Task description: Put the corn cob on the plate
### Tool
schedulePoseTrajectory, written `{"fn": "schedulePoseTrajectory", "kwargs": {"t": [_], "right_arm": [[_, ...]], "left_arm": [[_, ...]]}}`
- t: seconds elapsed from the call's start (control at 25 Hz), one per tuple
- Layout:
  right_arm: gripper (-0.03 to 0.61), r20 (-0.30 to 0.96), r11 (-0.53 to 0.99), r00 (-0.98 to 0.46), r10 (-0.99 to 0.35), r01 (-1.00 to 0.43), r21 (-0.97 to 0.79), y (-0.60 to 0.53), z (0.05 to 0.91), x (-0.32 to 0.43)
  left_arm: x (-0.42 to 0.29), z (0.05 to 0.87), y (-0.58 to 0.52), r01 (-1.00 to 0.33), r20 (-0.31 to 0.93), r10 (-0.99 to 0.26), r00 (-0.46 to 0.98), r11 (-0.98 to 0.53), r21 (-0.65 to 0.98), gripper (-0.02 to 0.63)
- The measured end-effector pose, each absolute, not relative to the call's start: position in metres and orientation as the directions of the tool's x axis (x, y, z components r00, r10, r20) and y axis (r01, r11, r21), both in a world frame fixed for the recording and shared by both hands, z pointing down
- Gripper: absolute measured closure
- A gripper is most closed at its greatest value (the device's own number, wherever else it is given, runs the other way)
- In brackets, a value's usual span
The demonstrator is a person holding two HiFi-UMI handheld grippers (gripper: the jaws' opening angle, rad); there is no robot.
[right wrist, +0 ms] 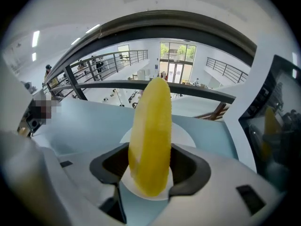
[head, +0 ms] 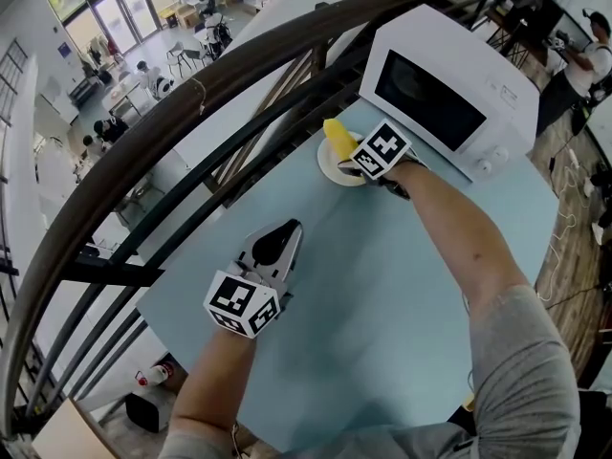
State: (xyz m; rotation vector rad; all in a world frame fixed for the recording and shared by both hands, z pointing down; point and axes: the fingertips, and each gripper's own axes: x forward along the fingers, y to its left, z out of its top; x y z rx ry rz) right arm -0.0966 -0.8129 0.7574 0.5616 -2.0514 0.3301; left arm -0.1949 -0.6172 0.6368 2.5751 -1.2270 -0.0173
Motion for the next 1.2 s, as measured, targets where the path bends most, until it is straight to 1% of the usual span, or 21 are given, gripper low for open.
{"fn": "schedulePoseTrajectory", "kwargs": {"t": [0.16, 0.76, 1.0, 1.12, 1.2], "right_arm": [[0.314, 0.883, 0.874, -0.386, -0.269, -0.482, 0.055, -0.809, 0.77, -0.096], [0.311, 0.844, 0.849, -0.439, -0.309, -0.526, 0.038, -0.812, 0.771, -0.097], [0.308, 0.846, 0.841, -0.409, -0.344, -0.535, 0.083, -0.812, 0.777, -0.091], [0.308, 0.839, 0.833, -0.414, -0.353, -0.547, 0.08, -0.812, 0.777, -0.09], [0.298, 0.836, 0.827, -0.415, -0.359, -0.557, 0.079, -0.813, 0.776, -0.089]], "left_arm": [[-0.199, 0.637, -0.616, -0.764, 0.114, -0.767, 0.631, -0.59, 0.261, 0.577], [-0.196, 0.644, -0.611, -0.76, 0.116, -0.764, 0.634, -0.589, 0.276, 0.577], [-0.194, 0.641, -0.609, -0.757, 0.109, -0.763, 0.637, -0.593, 0.274, 0.577], [-0.194, 0.639, -0.609, -0.756, 0.106, -0.763, 0.638, -0.594, 0.274, 0.577], [-0.195, 0.639, -0.608, -0.756, 0.106, -0.763, 0.638, -0.595, 0.273, 0.577]]}}
